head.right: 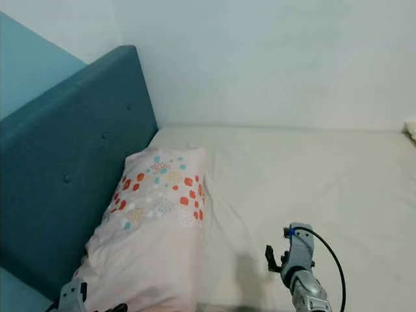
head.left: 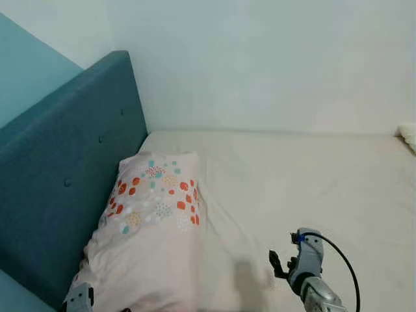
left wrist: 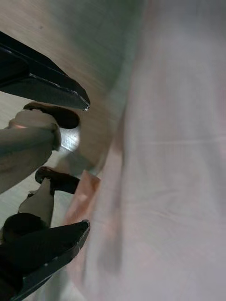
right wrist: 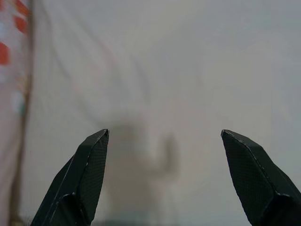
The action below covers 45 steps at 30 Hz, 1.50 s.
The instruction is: Clean up the room
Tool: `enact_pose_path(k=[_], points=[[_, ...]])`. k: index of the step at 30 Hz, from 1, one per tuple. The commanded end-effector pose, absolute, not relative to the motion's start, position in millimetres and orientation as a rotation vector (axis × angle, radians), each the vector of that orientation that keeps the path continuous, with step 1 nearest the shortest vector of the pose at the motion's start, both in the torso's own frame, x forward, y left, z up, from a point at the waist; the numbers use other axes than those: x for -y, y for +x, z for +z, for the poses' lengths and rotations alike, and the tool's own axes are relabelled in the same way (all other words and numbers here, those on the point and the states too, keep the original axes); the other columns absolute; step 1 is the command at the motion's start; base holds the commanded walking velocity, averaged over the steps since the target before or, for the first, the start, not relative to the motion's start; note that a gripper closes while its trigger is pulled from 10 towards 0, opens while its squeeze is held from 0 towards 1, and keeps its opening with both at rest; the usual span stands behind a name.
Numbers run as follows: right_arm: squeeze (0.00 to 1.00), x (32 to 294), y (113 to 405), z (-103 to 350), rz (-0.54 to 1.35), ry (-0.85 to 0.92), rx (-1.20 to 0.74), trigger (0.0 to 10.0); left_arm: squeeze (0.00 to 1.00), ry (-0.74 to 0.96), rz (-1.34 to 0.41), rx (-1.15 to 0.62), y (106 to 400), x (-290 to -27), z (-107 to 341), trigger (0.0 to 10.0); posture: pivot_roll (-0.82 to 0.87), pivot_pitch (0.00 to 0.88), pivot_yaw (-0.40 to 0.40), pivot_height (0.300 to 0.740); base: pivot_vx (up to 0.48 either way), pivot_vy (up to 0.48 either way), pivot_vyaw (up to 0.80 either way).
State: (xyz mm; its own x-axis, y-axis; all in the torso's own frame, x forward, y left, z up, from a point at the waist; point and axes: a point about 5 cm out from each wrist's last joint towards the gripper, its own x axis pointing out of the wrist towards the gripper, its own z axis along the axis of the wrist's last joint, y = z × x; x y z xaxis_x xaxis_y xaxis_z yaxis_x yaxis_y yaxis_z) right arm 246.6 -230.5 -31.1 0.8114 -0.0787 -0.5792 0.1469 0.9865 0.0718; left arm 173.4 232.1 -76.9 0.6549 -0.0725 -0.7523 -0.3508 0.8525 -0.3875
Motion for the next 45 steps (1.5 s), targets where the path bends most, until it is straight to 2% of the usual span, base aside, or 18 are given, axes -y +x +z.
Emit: enact_pose_path(k=[1,2,4,13,16,23,32,45], points=[[0.00,232.2,228.9,-45.6,-0.153,0.075,-0.709,10.0,0.00,-0.536,0.173,-0.865,173.3,-233.2,-77.0,10.0,-0.02,0.000,0.028,0.740,0.000,0.000,0.00],[0.00,232.2,228.9,-45.6,-0.153,0.075,-0.709,10.0,0.00,-0.536,0.173,-0.865,173.3,-233.2,-77.0,10.0,-0.02,0.000,0.028,0.740,0.000,0.000,0.00],[0.00,235.0,206.3,-60.5,-0.180,0.073,-0.807,10.0,0.00,-0.484,0.138,-0.866,180.2,-230.3,-74.7,10.0,-0.01,0.000,0.019,0.740,0.000,-0.409,0.00],[0.00,235.9,176.0,-77.7,-0.206,0.067,-0.936,10.0,0.00,-0.380,0.068,-0.878,194.9,-224.4,-69.2,10.0,-0.01,0.000,0.014,0.740,0.000,-0.480,0.00],[0.00,233.2,155.2,-88.4,-0.209,0.055,-1.039,10.0,0.00,-0.336,0.033,-0.890,203.7,-215.6,-66.9,10.0,0.00,0.000,0.011,0.740,0.000,-0.480,0.00],[0.00,225.5,150.9,-92.2,-0.184,0.053,-1.069,10.0,0.00,-0.332,0.016,-0.884,210.0,-207.9,-65.2,10.0,0.00,0.000,0.011,0.740,0.000,-0.480,-0.49],[0.00,219.1,149.7,-94.0,-0.152,0.040,-1.083,10.0,0.00,-0.315,0.017,-0.924,199.7,-207.5,-71.2,10.0,-0.01,0.000,0.010,0.740,0.000,-0.480,-0.29],[0.00,233.8,127.4,-98.5,-0.177,0.039,-1.130,10.0,0.00,-0.296,0.023,-0.951,194.2,-211.2,-73.6,10.0,-0.01,0.000,0.020,0.740,0.000,-0.480,0.00]])
